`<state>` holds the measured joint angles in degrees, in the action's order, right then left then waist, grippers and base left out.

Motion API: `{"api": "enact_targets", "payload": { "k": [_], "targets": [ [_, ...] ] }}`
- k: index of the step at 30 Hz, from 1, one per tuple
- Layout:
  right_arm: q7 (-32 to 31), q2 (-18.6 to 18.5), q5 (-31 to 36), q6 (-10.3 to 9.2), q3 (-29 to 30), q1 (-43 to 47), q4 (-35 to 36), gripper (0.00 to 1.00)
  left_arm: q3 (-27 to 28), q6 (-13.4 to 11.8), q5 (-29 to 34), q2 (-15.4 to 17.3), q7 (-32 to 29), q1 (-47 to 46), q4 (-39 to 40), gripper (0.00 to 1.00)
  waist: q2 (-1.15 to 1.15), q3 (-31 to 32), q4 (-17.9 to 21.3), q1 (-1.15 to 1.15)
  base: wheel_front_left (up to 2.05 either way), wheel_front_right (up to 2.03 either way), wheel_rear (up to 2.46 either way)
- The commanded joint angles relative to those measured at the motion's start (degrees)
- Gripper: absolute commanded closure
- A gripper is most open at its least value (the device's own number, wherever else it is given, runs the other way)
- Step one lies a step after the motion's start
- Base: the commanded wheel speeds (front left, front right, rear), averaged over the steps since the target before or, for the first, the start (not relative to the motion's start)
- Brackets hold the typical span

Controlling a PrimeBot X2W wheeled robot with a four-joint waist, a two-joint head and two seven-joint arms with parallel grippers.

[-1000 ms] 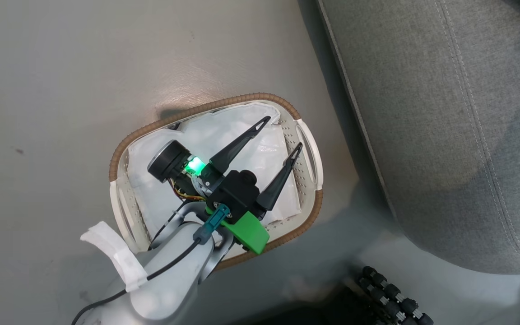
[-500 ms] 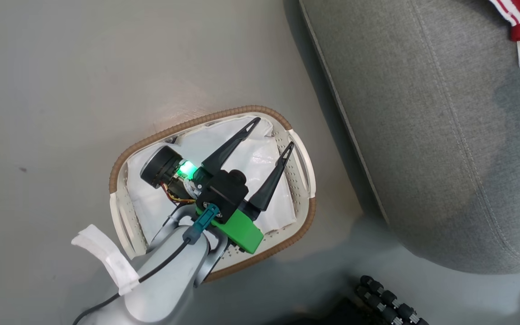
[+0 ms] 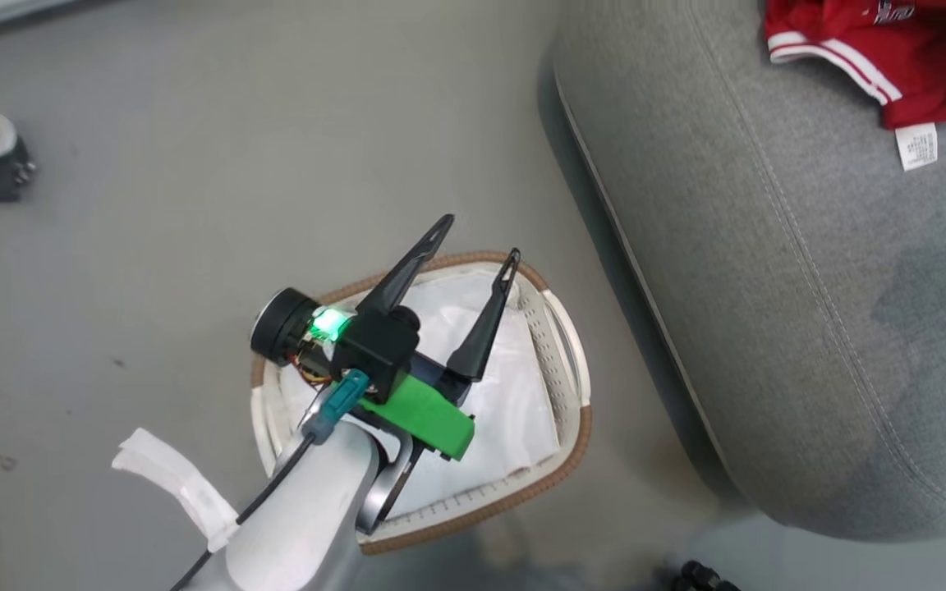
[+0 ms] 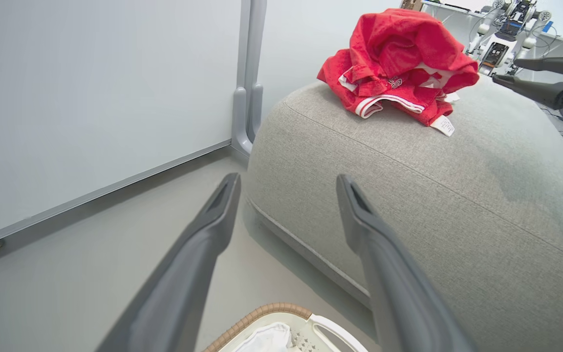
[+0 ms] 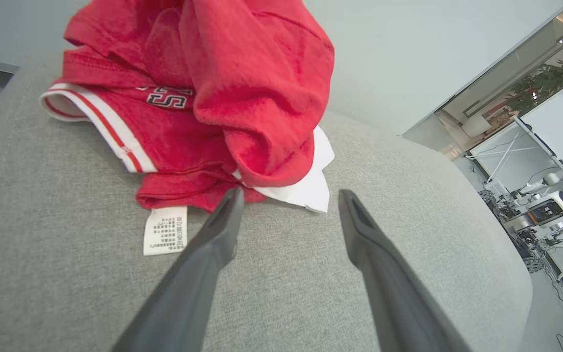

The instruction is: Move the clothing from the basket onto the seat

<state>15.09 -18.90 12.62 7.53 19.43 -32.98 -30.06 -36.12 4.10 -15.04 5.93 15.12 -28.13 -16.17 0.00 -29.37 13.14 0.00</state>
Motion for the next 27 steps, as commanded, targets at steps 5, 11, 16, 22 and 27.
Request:
{"api": "enact_targets", "payload": {
  "k": [5,11,16,22,27],
  "targets": [
    [0.12,-1.55,-0.57,-0.08,-1.04,1.95,2.73,0.00,4.04,0.75,-2.10,-1.31,0.01,3.78,-0.40,0.00,0.00,10.07,-6.62,0.00,0.00,0.00,0.00],
    [0.12,0.07,-1.51,-0.08,-2.97,2.68,4.06,0.00,9.88,0.70,-3.60,-2.35,0.02,6.84,-2.01,0.00,0.00,15.81,-10.95,0.00,0.00,0.00,0.00],
    [0.12,4.58,-2.13,-0.08,-4.63,3.09,4.27,0.00,15.21,0.08,-4.10,-2.68,0.02,9.74,-3.95,0.00,0.00,19.15,-13.07,0.00,0.00,0.00,0.00],
    [0.12,12.69,-2.84,-0.08,-6.79,5.56,3.98,0.00,21.25,-0.73,-3.17,-2.87,0.02,13.24,-4.91,0.00,0.00,21.70,-15.01,0.00,0.00,0.00,0.00],
    [0.12,15.66,-5.78,-0.08,-11.35,9.94,3.05,0.00,24.89,-0.81,-2.77,-3.02,0.02,16.63,-5.60,0.00,0.00,23.22,-16.74,0.00,0.00,0.00,0.00]
  ]
}}
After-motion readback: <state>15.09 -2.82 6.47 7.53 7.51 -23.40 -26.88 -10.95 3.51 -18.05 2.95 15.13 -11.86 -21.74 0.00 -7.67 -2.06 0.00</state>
